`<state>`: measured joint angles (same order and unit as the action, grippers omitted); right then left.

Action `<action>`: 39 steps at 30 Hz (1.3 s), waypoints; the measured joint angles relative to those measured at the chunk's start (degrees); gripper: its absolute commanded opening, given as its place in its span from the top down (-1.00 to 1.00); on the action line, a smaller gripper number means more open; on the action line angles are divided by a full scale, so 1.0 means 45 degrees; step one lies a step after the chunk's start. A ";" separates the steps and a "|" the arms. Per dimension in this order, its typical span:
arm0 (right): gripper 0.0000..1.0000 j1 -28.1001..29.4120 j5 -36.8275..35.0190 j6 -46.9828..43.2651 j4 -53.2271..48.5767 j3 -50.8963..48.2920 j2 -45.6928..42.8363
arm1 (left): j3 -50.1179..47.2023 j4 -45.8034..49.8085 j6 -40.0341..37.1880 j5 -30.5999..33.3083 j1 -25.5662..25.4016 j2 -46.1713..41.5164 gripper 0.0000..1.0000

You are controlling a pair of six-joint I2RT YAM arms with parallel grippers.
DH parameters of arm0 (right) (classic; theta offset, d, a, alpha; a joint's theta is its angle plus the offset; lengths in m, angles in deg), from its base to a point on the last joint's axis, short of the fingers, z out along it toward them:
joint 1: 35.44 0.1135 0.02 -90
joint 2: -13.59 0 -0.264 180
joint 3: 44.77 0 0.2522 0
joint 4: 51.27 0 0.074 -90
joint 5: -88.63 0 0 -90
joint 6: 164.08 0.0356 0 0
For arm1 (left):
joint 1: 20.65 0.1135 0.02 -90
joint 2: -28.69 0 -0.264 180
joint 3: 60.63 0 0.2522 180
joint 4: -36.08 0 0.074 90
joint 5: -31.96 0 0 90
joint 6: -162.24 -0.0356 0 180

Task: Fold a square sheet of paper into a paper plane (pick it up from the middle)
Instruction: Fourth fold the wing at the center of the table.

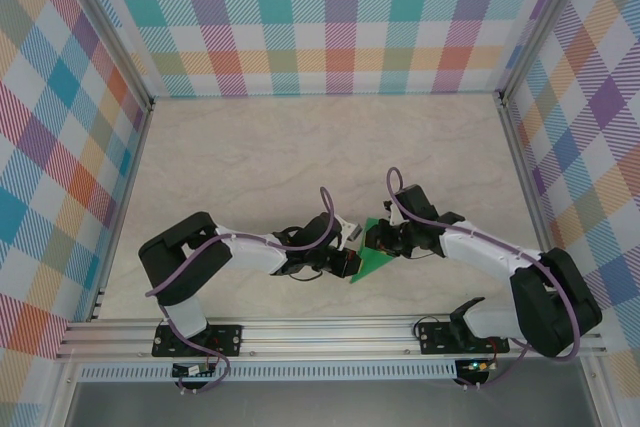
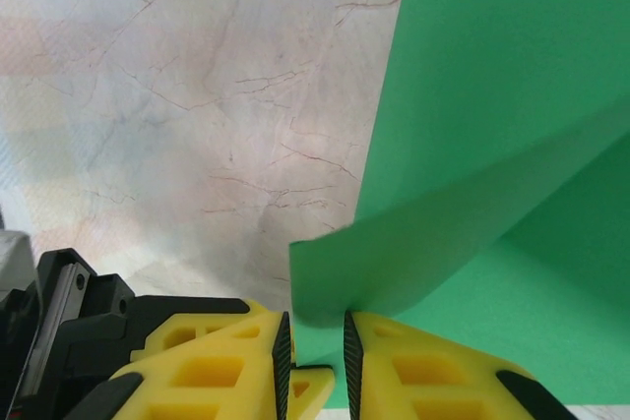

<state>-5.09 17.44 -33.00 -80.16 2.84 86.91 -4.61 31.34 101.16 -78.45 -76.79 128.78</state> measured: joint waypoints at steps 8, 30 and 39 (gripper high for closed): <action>0.67 -0.0083 -0.0214 0.0000 -0.0189 0.0000 -0.0520 | -0.0340 -0.1054 0.0729 -0.0957 0.0476 0.0403 0.93; 0.81 -0.0427 -0.0058 0.0325 0.1331 0.0005 0.1836 | -0.0442 -0.1593 0.1137 -0.2239 0.0942 0.0753 0.76; 0.81 -0.0500 -0.0393 0.0340 0.1350 0.0000 0.2341 | -0.0442 -0.1583 0.1054 -0.2322 0.0952 0.0753 0.72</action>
<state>-7.35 15.67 -31.47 -74.09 2.84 97.44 -6.60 24.21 105.91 -88.89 -72.50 132.17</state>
